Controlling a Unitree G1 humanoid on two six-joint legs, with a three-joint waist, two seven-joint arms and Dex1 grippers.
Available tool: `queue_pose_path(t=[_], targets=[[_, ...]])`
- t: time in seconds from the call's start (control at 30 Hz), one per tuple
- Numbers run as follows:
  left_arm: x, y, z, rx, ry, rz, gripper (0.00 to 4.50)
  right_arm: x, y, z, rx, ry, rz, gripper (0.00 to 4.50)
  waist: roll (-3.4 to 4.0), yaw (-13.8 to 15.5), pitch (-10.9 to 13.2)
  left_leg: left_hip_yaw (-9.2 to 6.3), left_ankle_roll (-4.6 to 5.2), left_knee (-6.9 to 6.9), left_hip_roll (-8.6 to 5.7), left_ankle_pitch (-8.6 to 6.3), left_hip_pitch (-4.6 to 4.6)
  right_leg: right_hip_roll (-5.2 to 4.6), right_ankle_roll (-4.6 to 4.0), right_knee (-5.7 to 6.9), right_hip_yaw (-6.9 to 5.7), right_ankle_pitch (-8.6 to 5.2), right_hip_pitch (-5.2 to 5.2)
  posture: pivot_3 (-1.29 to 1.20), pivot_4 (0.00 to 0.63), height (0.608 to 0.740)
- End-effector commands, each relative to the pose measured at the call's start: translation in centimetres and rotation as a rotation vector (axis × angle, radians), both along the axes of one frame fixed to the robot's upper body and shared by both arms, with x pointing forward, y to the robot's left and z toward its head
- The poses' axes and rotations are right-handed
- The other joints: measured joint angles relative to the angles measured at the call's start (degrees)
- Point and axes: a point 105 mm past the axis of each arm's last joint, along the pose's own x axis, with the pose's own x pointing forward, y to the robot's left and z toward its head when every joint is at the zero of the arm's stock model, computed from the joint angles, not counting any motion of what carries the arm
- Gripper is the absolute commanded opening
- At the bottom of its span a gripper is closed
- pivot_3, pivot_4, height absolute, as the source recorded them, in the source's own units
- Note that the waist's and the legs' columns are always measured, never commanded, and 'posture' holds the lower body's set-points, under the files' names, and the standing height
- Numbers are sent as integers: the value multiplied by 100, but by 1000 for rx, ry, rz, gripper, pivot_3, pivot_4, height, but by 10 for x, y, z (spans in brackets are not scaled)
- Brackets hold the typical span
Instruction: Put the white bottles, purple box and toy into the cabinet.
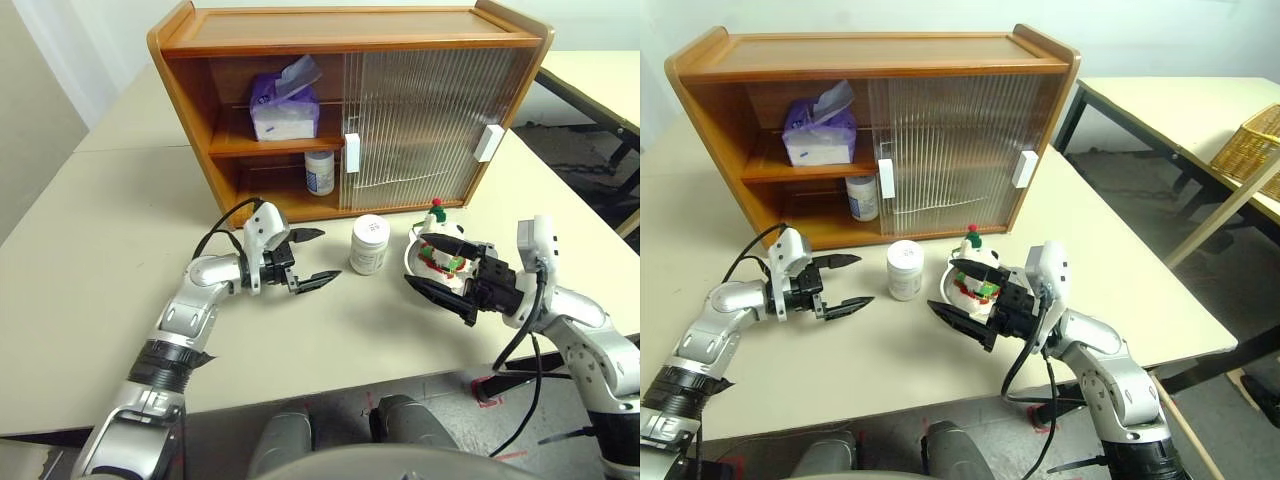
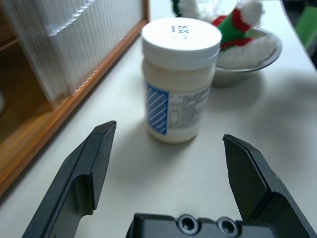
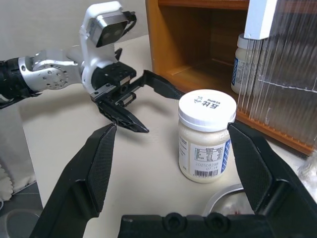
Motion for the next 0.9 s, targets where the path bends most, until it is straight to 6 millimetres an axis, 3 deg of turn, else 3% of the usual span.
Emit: queue_pose_path(t=[0.03,0.23,0.47,0.7,0.87,0.9], targets=[[2,-11,-10,18,21,-24,4454,-3,0,-1,-15,-5,3,4500,11,-34,-12,0,0,0,0,0,-6,-3,0,0,-1,0,-1,-175,6,740],[4,-33,-27,3,88,-52,4454,-8,-2,0,-21,0,0,4500,43,-117,-37,11,3,1,0,-1,-49,-8,15,0,-2,-7,-23,-203,0,740],[8,-37,-41,40,117,-21,4454,-13,-2,4,-21,3,0,4500,50,-226,-47,34,14,3,-3,0,-47,-9,82,0,-1,-45,-13,-212,0,740],[15,-47,-44,5,127,40,4454,-12,0,4,-26,13,9,4500,53,-253,-49,36,18,5,-6,2,-47,-14,94,0,0,-50,-10,-206,1,740],[17,-53,-43,-51,147,73,3193,-13,0,0,-46,22,22,4500,53,-264,-49,45,20,5,-10,3,-47,-16,101,0,0,-53,-8,-199,2,740],[17,-53,-45,-47,151,71,3119,-13,0,0,-47,23,21,4500,53,-266,-50,49,20,5,-10,3,-47,-16,102,0,0,-53,-8,-199,2,740]])
